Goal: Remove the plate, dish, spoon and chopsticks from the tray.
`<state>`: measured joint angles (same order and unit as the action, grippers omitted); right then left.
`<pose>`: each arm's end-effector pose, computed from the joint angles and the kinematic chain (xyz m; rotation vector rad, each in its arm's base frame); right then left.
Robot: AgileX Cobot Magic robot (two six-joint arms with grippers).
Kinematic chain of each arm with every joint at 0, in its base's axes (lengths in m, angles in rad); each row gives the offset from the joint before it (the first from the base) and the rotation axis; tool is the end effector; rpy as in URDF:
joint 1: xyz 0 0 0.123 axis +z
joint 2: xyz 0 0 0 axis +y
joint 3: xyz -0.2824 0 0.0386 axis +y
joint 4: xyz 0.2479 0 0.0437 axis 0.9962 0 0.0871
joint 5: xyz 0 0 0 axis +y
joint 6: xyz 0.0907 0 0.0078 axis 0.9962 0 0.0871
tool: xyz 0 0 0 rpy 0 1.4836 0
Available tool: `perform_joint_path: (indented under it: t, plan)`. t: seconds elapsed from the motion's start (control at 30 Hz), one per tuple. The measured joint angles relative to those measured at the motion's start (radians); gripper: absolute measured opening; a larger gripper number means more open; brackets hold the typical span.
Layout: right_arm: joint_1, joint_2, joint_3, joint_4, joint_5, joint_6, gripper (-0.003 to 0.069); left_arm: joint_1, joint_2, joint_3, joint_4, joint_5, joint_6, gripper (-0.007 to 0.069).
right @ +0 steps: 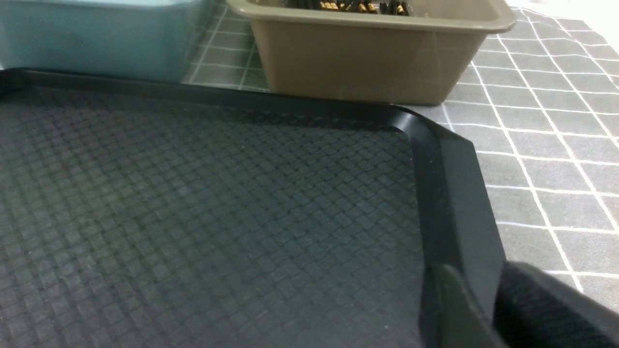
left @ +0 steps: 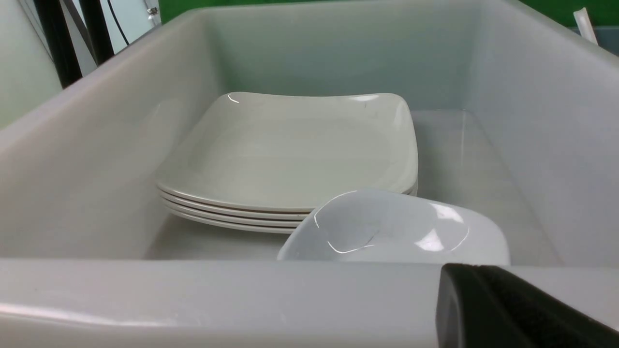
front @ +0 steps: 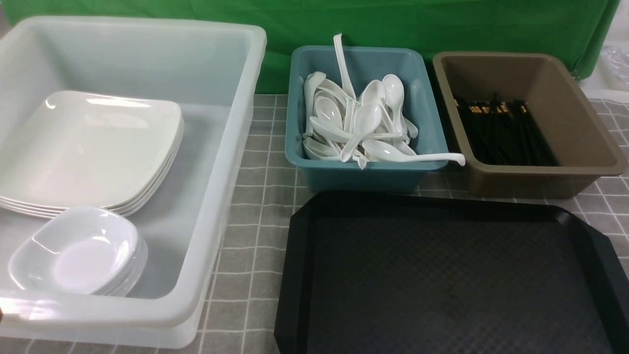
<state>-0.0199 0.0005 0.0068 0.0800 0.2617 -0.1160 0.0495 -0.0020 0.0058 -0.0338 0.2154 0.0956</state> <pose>0.0554 0.0008 0.1871 -0.0316 1.7515 -0.0247 0.0558 0.0021 0.1917 0.0165 1.7032 0.0774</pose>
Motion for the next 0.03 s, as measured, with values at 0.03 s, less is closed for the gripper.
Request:
perform_joint_path:
  t: [0.03]
  plan:
    - [0.0,0.0,0.0,0.0,0.0,0.0,0.02,0.0,0.0,0.0,0.0,0.0,0.0,0.0021]
